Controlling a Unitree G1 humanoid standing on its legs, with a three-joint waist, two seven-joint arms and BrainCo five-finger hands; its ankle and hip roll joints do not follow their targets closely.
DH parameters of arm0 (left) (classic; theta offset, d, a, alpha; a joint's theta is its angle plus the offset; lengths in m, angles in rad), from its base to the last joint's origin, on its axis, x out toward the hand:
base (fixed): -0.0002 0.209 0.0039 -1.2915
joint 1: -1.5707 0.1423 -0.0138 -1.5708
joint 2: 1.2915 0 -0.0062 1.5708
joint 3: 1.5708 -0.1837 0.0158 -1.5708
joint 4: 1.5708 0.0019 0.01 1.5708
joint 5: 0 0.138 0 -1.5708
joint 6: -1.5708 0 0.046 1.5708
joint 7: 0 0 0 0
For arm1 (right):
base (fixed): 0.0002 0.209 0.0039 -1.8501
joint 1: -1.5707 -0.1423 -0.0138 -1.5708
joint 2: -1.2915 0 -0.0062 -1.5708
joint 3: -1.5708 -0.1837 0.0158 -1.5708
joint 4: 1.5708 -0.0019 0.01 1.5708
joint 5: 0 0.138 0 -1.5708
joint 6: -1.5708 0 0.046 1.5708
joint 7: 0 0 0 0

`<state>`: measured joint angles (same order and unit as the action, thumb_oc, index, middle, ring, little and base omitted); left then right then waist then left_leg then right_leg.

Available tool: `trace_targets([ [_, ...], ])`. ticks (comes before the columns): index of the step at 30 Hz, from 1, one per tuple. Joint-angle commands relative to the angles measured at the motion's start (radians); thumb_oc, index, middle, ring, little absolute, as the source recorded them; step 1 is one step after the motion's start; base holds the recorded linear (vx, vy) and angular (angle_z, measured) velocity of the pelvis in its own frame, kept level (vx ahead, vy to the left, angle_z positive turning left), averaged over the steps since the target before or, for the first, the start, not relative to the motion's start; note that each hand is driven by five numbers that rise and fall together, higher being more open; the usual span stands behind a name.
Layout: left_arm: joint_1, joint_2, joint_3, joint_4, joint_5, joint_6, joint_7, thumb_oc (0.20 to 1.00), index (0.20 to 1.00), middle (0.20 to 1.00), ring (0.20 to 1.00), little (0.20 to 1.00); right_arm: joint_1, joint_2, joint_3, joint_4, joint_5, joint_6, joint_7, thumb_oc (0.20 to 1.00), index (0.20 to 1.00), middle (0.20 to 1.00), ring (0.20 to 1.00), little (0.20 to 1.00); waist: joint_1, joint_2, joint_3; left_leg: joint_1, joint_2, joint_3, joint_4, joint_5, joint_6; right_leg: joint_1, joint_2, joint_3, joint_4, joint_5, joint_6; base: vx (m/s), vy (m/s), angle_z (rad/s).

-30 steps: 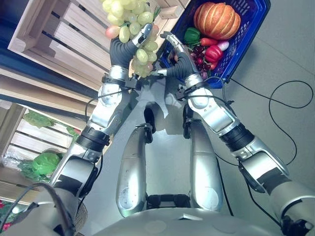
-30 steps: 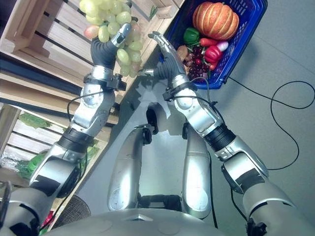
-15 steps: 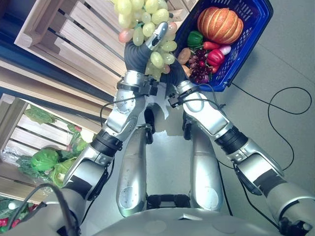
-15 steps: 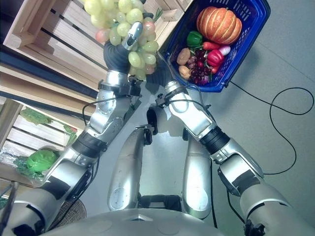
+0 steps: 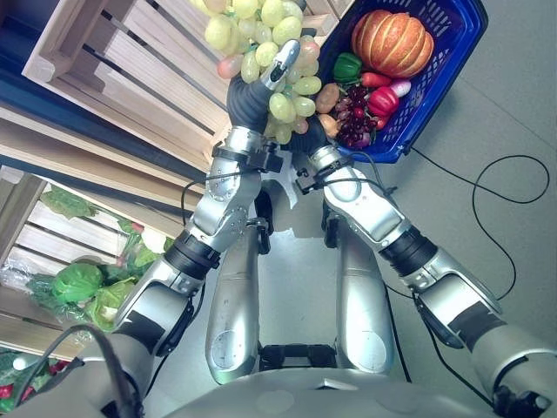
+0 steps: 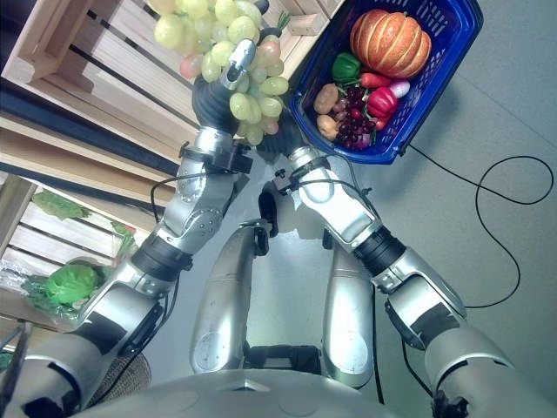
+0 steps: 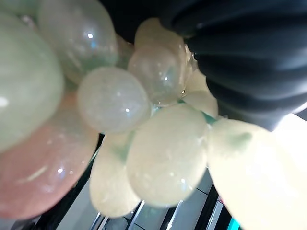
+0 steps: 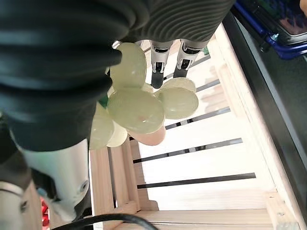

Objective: Pick up fruits and vegetables into the basket

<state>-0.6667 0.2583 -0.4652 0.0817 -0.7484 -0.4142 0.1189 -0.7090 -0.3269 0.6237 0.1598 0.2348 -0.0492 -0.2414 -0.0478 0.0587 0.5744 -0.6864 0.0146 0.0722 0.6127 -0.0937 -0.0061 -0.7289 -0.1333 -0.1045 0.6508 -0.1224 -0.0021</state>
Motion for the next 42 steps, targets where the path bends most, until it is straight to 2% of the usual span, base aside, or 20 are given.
trace_targets([
  [1, 0.007, -0.043, -0.063, -0.158, 0.004, -0.023, -0.057, 0.200, 0.200, 0.200, 0.200, 0.200, -0.068, 0.091, -0.004, -0.092, -0.001, -0.112, 0.006, 1.000, 1.000, 1.000, 1.000, 1.000, 0.017, 0.004, -0.054, 0.057, -0.083, 0.068, -0.057, -0.124, 0.072, 0.038, 0.032, -0.043, -0.023, -0.055, 0.035, 0.00, 0.000, 0.00],
  [6, 0.018, -0.036, -0.062, -0.149, 0.022, -0.034, -0.063, 0.200, 0.200, 0.200, 0.200, 0.200, -0.064, 0.080, -0.016, -0.095, -0.005, -0.123, 0.009, 1.000, 1.000, 1.000, 1.000, 1.000, 0.018, 0.005, -0.054, 0.058, -0.083, 0.068, -0.057, -0.124, 0.072, 0.040, 0.031, -0.044, -0.026, -0.055, 0.034, 0.00, 0.000, 0.00],
  [7, 0.019, -0.033, -0.061, -0.149, 0.019, -0.034, -0.063, 0.200, 0.200, 0.200, 0.200, 0.200, -0.063, 0.078, -0.015, -0.095, -0.007, -0.123, 0.013, 0.448, 0.448, 0.448, 0.448, 0.448, 0.018, 0.005, -0.054, 0.058, -0.083, 0.068, -0.059, -0.123, 0.072, 0.041, 0.031, -0.045, -0.027, -0.055, 0.034, 0.00, 0.000, 0.00],
  [8, 0.020, -0.030, -0.061, -0.147, 0.023, -0.036, -0.064, 0.200, 0.200, 0.200, 0.200, 0.200, -0.062, 0.075, -0.015, -0.096, -0.011, -0.112, 0.009, 0.200, 0.200, 0.200, 0.200, 0.200, 0.019, 0.005, -0.054, 0.059, -0.083, 0.068, -0.058, -0.124, 0.071, 0.042, 0.030, -0.046, -0.027, -0.055, 0.034, 0.00, 0.000, 0.00],
  [13, 0.029, -0.024, -0.052, -0.149, 0.032, -0.041, -0.065, 0.200, 0.200, 0.200, 0.200, 0.200, -0.061, 0.056, -0.022, -0.097, -0.026, -0.097, 0.040, 0.200, 0.200, 0.200, 0.200, 0.200, 0.022, 0.005, -0.054, 0.059, -0.081, 0.068, -0.060, -0.124, 0.070, 0.045, 0.026, -0.053, -0.030, -0.057, 0.033, 0.00, 0.000, 0.00],
  [19, 0.042, -0.002, -0.053, -0.162, 0.125, -0.039, -0.008, 0.200, 0.200, 0.200, 0.200, 0.200, -0.040, 0.035, -0.030, -0.145, -0.031, -0.061, 0.086, 0.200, 0.200, 0.200, 0.200, 0.200, 0.021, 0.001, -0.054, 0.054, -0.083, 0.061, -0.061, -0.120, 0.069, 0.041, 0.029, -0.053, -0.028, -0.057, 0.031, 0.00, 0.000, 0.00],
  [26, 0.026, 0.023, -0.044, -0.147, 0.198, -0.027, 0.029, 0.200, 0.200, 0.200, 0.200, 0.200, -0.050, 0.024, -0.057, -0.140, 0.036, -0.082, 0.151, 0.200, 0.200, 0.200, 0.200, 0.200, 0.024, 0.001, -0.054, 0.054, -0.077, 0.060, -0.056, -0.120, 0.064, 0.043, 0.027, -0.062, -0.022, -0.061, 0.030, -0.01, -0.021, 0.00],
  [33, 0.012, 0.038, -0.032, -0.125, 0.192, 0.010, 0.057, 0.200, 0.200, 0.200, 0.200, 0.200, -0.069, 0.007, -0.068, -0.116, 0.059, -0.076, 0.181, 0.200, 0.200, 0.200, 0.200, 0.200, 0.026, -0.001, -0.054, 0.060, -0.076, 0.055, -0.049, -0.119, 0.059, 0.051, 0.026, -0.065, -0.013, -0.065, 0.028, 0.00, -0.005, 0.00],
  [34, 0.011, 0.041, -0.032, -0.122, 0.193, 0.034, 0.049, 0.272, 0.272, 0.272, 0.272, 0.272, -0.069, 0.003, -0.070, -0.112, 0.060, -0.076, 0.184, 0.200, 0.200, 0.200, 0.200, 0.200, 0.026, -0.001, -0.054, 0.060, -0.076, 0.055, -0.047, -0.119, 0.059, 0.052, 0.025, -0.065, -0.012, -0.065, 0.028, 0.00, -0.021, 0.03],
  [35, 0.008, 0.044, -0.031, -0.120, 0.195, 0.056, 0.047, 0.573, 0.573, 0.573, 0.573, 0.573, -0.072, -0.002, -0.073, -0.108, 0.065, -0.077, 0.187, 0.200, 0.200, 0.200, 0.200, 0.200, 0.027, -0.001, -0.054, 0.061, -0.074, 0.055, -0.047, -0.119, 0.058, 0.053, 0.024, -0.066, -0.013, -0.065, 0.028, 0.00, -0.020, 0.03],
  [36, 0.004, 0.048, -0.032, -0.118, 0.190, 0.079, 0.041, 1.000, 1.000, 1.000, 1.000, 1.000, -0.076, -0.007, -0.077, -0.103, 0.072, -0.078, 0.191, 0.200, 0.200, 0.200, 0.200, 0.200, 0.026, -0.001, -0.054, 0.062, -0.073, 0.057, -0.048, -0.119, 0.058, 0.055, 0.024, -0.067, -0.014, -0.065, 0.028, -0.01, -0.016, 0.03],
  [39, -0.013, 0.065, -0.042, -0.116, 0.189, 0.162, -0.062, 1.000, 1.000, 1.000, 1.000, 1.000, -0.085, -0.024, -0.091, -0.101, 0.096, -0.081, 0.201, 0.200, 0.200, 0.200, 0.200, 0.200, 0.023, -0.001, -0.054, 0.063, -0.071, 0.059, -0.048, -0.119, 0.057, 0.056, 0.022, -0.070, -0.013, -0.065, 0.028, -0.01, -0.008, 0.05],
  [42, -0.033, 0.094, -0.058, -0.124, 0.226, 0.216, -0.093, 1.000, 1.000, 1.000, 1.000, 1.000, -0.089, -0.037, -0.102, -0.101, 0.114, -0.090, 0.209, 0.200, 0.200, 0.200, 0.200, 0.200, 0.017, 0.002, -0.054, 0.068, -0.068, 0.063, -0.050, -0.118, 0.055, 0.058, 0.022, -0.068, -0.012, -0.065, 0.028, 0.01, 0.015, 0.04],
])
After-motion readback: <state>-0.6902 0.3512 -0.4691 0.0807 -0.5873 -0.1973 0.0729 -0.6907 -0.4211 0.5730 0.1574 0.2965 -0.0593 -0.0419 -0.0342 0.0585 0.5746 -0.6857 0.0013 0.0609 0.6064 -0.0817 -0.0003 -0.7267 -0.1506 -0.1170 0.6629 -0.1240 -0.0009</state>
